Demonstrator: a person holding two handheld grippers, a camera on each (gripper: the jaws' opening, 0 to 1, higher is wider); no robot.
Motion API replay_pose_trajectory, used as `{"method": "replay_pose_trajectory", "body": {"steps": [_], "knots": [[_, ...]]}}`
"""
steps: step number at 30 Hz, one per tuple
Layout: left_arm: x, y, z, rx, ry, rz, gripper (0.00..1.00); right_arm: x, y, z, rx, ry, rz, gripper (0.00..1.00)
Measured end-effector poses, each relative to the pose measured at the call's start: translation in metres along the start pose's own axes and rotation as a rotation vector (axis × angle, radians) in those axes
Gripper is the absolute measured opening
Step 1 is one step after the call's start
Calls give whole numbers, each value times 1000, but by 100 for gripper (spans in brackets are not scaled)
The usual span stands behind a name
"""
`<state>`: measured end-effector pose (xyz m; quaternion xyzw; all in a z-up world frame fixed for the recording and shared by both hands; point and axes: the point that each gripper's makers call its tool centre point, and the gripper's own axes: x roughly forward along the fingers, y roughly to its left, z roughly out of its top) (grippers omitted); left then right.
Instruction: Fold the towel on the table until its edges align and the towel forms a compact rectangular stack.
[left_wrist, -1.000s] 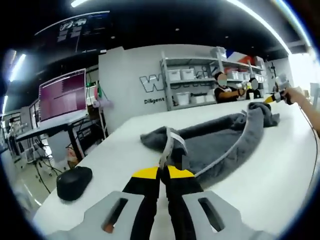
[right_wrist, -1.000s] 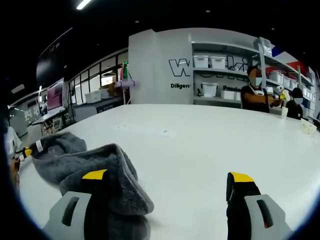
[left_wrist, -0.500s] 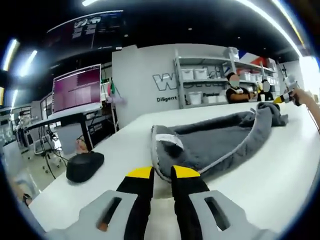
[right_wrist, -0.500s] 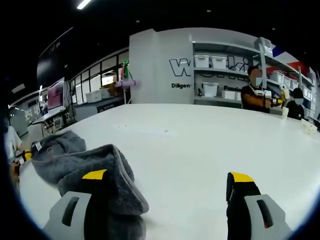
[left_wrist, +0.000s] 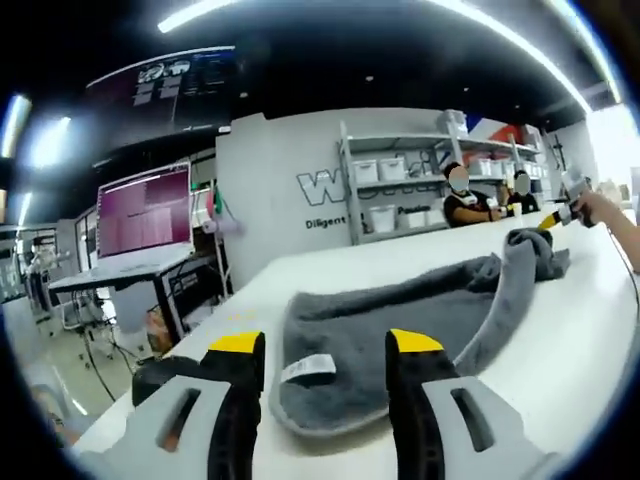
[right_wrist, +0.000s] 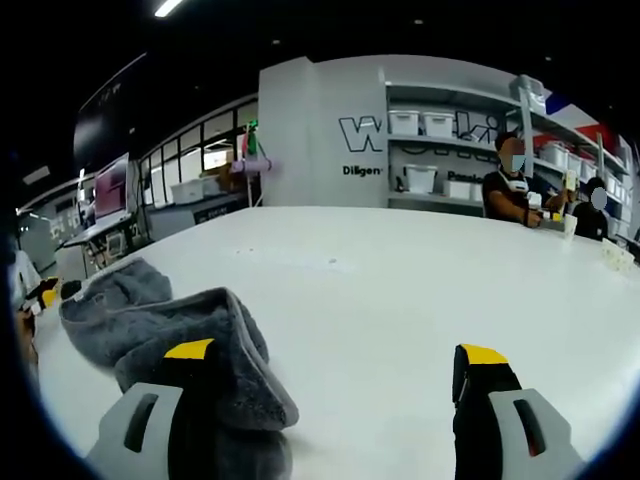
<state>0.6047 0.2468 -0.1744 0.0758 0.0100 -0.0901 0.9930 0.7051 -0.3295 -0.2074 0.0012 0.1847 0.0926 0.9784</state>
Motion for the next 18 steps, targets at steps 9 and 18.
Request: {"method": "replay_pose_trajectory", "body": {"steps": [9,18], "knots": [[60,-54,50,-52,-28,-203,70,2,-3,0,2,2,-3,99],[106,-98,55,5,48,-322,84,5,-2,-3,-18,20,-7,99]]}}
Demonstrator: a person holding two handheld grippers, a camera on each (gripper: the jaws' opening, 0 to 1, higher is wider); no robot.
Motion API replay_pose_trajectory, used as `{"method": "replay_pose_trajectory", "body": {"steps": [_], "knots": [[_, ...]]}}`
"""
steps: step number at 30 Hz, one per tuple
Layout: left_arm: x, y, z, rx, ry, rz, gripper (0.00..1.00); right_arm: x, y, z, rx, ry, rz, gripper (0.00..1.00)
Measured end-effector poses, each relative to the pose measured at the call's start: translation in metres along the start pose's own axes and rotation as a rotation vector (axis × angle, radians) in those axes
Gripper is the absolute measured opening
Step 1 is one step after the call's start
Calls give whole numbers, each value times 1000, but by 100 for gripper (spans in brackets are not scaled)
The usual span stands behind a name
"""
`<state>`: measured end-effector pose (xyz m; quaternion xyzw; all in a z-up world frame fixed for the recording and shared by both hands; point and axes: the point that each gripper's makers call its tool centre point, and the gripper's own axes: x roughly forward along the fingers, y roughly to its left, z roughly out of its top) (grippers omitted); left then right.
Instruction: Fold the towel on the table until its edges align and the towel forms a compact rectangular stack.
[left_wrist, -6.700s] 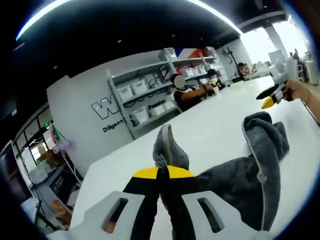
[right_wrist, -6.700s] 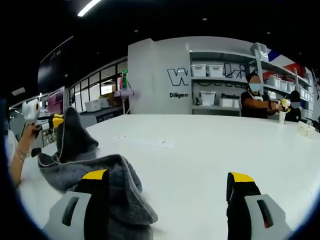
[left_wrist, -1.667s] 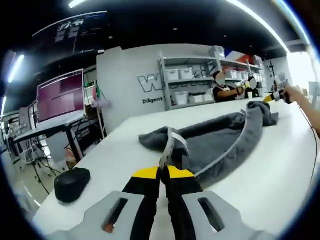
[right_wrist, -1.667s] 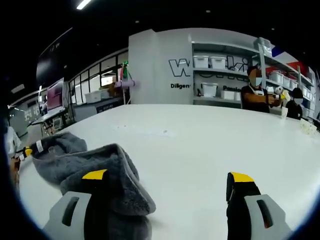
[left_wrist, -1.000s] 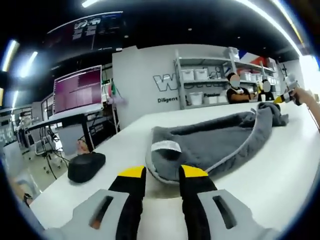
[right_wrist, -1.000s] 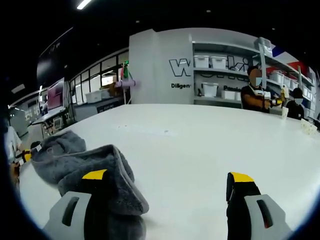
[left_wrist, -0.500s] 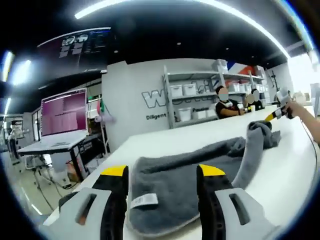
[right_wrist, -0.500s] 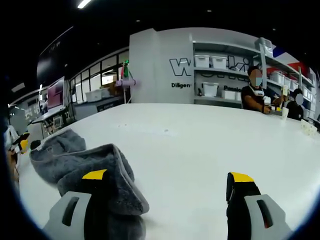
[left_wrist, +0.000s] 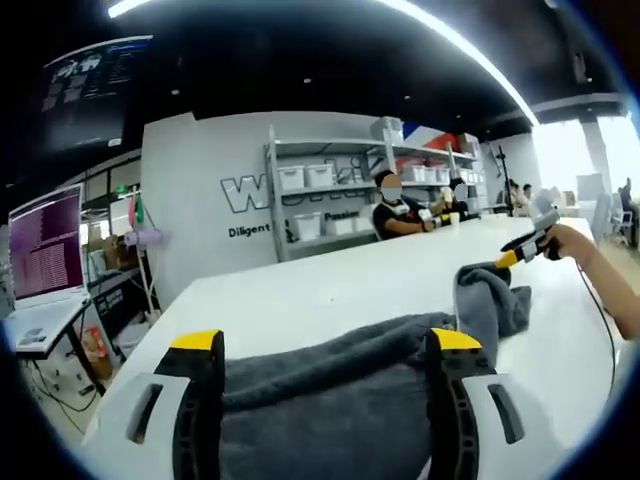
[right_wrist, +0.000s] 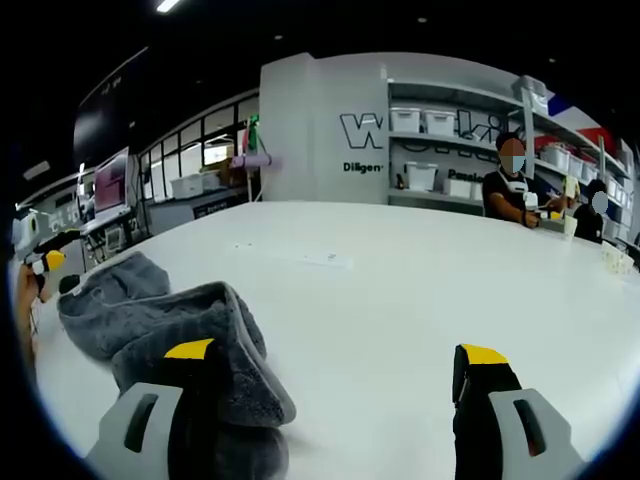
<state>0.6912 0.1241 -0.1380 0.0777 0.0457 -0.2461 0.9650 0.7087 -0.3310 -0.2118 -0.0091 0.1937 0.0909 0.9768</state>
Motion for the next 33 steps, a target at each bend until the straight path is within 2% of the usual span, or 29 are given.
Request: {"method": "replay_pose_trajectory", "body": {"steps": [7,13,16,20,25,28,33], "knots": [[44,0,7,29,52,-41,93,2,2,-1,-23,16,-2,99],[67,4,7,21,82,-60,96,0,7,3,-25,-2,7,99],[75,12,7,78,94,-33,99,0,8,3,-25,-1,10,99],[78,22,3,59,74,-12,99,0,8,4,-39,1,2,99],[74,19,-17,4,82,-73,99,1,13,6,-43,-3,15,99],[74,17,-29,-29,108,-109,96,-2,20,10,-45,-18,33,99],[74,16,-36,-54,112,-146,79,-7,34,22,-37,-70,87,97]]}}
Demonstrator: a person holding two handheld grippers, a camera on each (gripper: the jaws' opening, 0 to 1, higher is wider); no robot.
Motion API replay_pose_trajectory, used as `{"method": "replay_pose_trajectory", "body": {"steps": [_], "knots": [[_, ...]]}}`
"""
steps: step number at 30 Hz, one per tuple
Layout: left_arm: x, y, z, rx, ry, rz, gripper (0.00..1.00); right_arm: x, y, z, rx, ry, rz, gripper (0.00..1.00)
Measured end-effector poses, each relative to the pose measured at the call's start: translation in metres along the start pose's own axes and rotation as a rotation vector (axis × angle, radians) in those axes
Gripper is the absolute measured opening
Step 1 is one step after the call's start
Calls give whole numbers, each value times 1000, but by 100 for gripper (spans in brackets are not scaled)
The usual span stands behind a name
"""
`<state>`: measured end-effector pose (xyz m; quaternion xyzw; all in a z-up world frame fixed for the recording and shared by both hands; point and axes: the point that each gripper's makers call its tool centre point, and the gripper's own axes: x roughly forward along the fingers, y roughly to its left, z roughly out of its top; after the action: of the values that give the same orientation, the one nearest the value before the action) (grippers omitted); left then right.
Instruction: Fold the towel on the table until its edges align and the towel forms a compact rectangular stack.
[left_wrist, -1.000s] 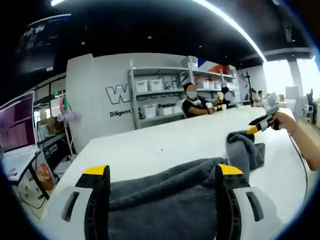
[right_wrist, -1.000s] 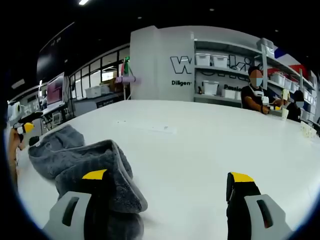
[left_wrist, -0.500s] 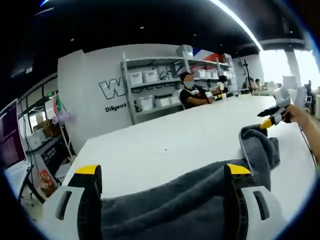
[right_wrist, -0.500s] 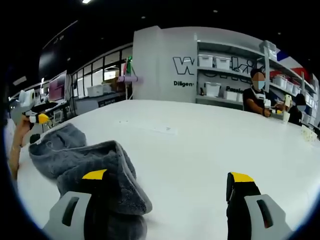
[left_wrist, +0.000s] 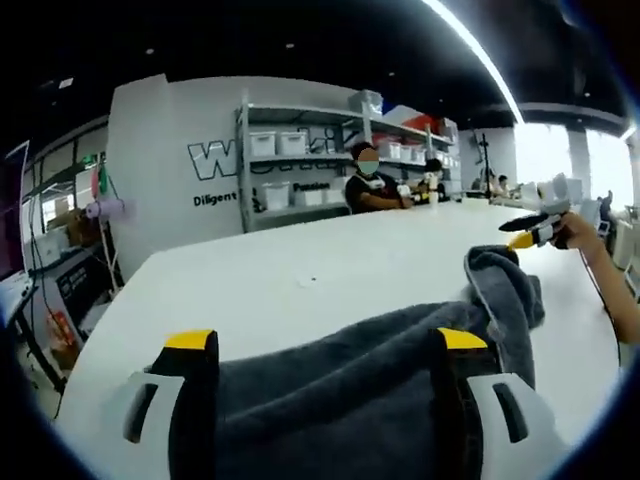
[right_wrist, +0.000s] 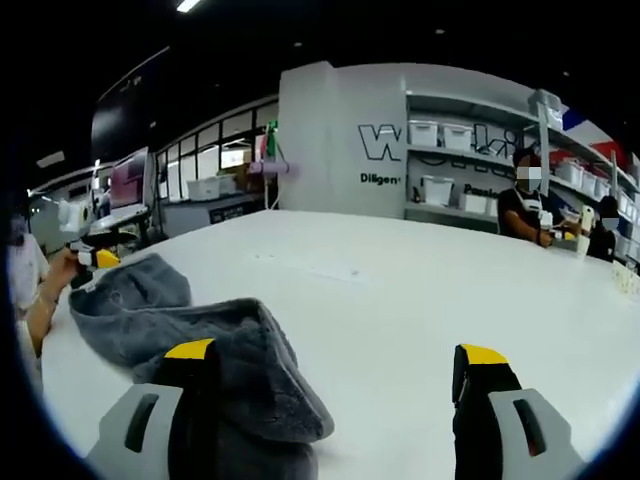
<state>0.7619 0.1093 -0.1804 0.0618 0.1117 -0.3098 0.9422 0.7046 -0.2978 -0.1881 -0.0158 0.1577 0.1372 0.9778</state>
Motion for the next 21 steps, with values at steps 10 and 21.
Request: {"method": "replay_pose_trajectory", "body": {"steps": [10,21], "knots": [[-8,12,6,-112,-85,-31,35,4,15,-4,-11,10,71,86],[-3,3,-1,-127,-58,-75,30,8,38,-10,-68,35,161,55]]}}
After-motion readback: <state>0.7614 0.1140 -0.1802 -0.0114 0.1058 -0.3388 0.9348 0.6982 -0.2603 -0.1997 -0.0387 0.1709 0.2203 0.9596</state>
